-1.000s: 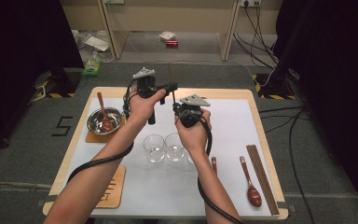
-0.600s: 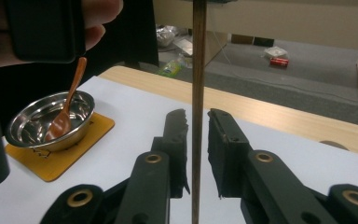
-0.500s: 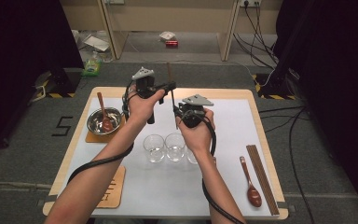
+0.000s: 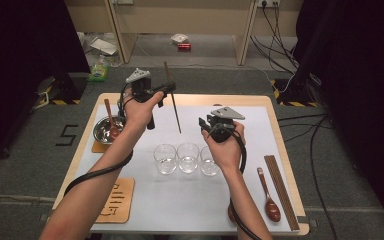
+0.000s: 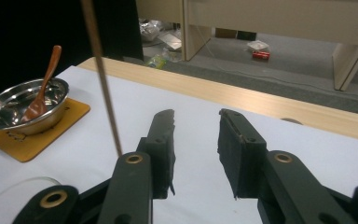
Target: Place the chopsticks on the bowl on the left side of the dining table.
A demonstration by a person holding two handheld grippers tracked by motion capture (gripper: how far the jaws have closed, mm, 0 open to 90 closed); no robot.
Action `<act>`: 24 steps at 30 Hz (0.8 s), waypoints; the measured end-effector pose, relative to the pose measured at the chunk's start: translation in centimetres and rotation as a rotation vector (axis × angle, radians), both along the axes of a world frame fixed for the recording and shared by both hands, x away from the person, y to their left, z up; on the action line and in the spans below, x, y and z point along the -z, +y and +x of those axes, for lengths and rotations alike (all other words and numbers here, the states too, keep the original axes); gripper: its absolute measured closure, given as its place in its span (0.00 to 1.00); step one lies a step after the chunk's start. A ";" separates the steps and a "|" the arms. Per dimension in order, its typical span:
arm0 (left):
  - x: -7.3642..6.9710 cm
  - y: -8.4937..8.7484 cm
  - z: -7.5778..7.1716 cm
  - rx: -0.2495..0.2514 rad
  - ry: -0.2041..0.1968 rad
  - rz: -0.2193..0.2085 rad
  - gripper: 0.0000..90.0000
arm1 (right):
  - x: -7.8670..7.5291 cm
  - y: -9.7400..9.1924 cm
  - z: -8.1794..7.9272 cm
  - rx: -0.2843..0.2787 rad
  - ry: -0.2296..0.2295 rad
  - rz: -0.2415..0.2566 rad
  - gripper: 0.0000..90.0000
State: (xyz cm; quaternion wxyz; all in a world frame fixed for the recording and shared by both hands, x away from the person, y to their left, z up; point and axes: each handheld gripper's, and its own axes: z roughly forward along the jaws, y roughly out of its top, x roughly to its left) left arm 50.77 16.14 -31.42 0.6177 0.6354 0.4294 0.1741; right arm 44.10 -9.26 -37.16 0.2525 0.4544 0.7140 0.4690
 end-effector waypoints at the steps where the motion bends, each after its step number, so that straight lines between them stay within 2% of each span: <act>1: -0.1 0.3 0.0 -0.003 -0.001 0.001 0.93 | 0.1 -0.3 0.0 0.002 -0.003 -0.004 0.74; 9: -0.3 2.1 -0.4 -0.029 -0.007 0.003 0.93 | 1.0 -2.2 -0.7 0.042 -0.001 -0.009 0.73; 10: -0.3 2.3 -0.5 -0.031 -0.009 0.005 0.93 | 1.1 -2.3 -0.8 0.046 0.003 0.003 0.73; 11: -0.4 2.4 -0.5 -0.033 -0.010 0.006 0.93 | 1.1 -2.6 -1.0 0.050 0.002 -0.008 0.72; 16: -0.6 3.3 -1.0 -0.045 -0.017 0.013 0.93 | 1.5 -3.7 -1.6 0.073 0.006 0.009 0.71; 20: -0.7 4.3 -1.4 -0.061 -0.023 0.013 0.93 | 1.9 -4.8 -2.1 0.086 0.001 -0.006 0.71; 24: -0.8 5.1 -1.7 -0.074 -0.026 0.015 0.93 | 2.3 -5.7 -2.5 0.107 0.002 0.001 0.70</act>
